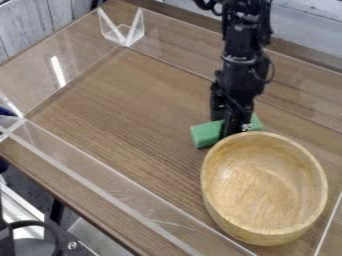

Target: Put the green block in the brown bowl

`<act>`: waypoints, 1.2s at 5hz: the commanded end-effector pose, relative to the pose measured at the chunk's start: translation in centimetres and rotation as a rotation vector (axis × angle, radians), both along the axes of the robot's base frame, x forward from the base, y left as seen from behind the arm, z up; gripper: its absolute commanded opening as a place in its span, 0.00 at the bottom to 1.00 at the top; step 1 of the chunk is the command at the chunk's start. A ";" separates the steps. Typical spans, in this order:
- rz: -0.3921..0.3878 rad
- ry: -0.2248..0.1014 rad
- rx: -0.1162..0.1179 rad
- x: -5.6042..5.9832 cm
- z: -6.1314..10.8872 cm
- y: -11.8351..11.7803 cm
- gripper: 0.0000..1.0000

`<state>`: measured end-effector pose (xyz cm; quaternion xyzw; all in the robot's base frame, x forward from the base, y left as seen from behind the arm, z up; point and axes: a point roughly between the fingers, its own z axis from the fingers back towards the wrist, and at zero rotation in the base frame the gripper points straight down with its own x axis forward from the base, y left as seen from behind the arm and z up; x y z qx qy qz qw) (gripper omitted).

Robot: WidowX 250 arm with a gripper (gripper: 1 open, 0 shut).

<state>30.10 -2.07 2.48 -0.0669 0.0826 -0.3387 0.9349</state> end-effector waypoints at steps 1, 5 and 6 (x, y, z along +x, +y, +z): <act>-0.015 -0.066 0.004 0.1 2.1 -0.1 0.00; -0.162 -0.133 0.033 0.2 2.4 -0.4 0.00; -0.205 -0.151 0.031 0.3 1.6 0.1 0.00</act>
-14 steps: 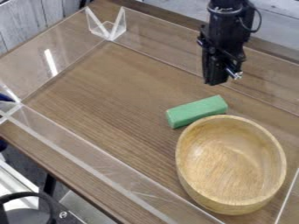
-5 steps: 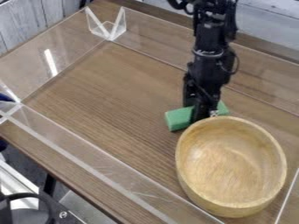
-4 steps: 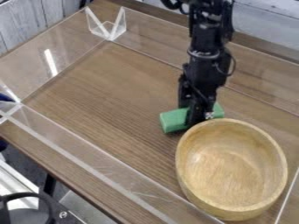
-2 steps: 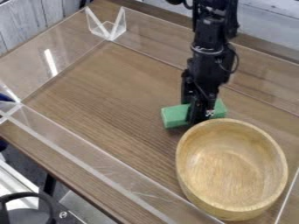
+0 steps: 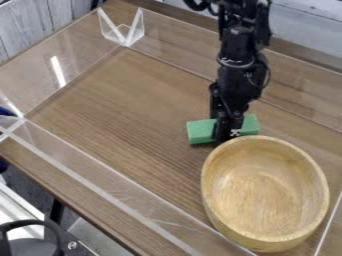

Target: Put the green block in the brown bowl

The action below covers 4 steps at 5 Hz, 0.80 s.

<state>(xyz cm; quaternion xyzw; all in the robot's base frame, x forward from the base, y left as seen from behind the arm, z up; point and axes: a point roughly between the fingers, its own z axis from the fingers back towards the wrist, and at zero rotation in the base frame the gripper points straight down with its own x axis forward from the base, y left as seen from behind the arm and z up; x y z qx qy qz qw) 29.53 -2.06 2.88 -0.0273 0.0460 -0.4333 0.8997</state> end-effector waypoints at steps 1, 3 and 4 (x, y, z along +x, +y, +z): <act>0.025 -0.069 0.015 1.5 1.0 0.0 0.00; 0.064 -0.096 0.035 2.8 0.9 0.0 0.00; 0.073 -0.095 0.032 3.2 0.4 0.3 0.00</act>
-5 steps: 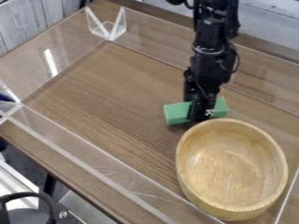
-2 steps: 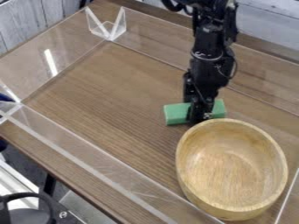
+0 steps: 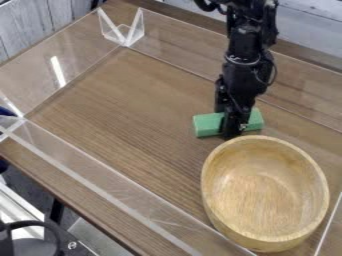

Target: Put the green block in the brown bowl

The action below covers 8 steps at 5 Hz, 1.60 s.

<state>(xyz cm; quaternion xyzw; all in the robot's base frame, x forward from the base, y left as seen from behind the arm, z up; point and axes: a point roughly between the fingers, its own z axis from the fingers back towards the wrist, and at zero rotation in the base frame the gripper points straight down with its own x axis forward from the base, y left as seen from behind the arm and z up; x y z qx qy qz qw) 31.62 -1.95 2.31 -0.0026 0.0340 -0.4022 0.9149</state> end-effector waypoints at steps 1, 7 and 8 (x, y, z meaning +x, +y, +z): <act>0.012 -0.050 -0.009 1.5 0.5 0.4 0.00; 0.151 -0.062 0.042 2.5 5.7 2.5 0.00; 0.183 -0.091 0.086 2.8 9.4 2.1 0.00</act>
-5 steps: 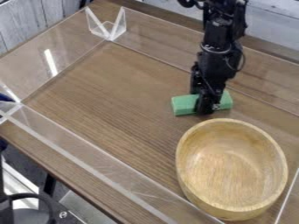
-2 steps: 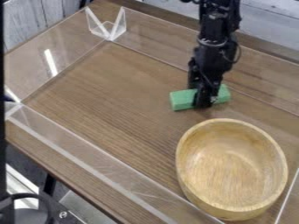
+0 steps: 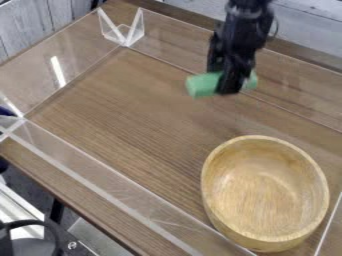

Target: Put the green block in the brown bowl

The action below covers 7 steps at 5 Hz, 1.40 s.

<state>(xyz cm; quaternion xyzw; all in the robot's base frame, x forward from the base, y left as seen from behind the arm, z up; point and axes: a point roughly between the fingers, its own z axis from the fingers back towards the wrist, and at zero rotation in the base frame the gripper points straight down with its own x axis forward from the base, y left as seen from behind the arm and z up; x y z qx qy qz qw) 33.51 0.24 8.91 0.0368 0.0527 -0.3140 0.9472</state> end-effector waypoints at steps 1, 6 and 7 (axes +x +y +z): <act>0.047 -0.087 0.014 -0.1 3.8 -2.0 0.00; 0.031 -0.064 -0.074 -6.8 5.3 -9.5 0.00; 0.003 -0.083 -0.112 -9.0 4.7 -11.5 0.00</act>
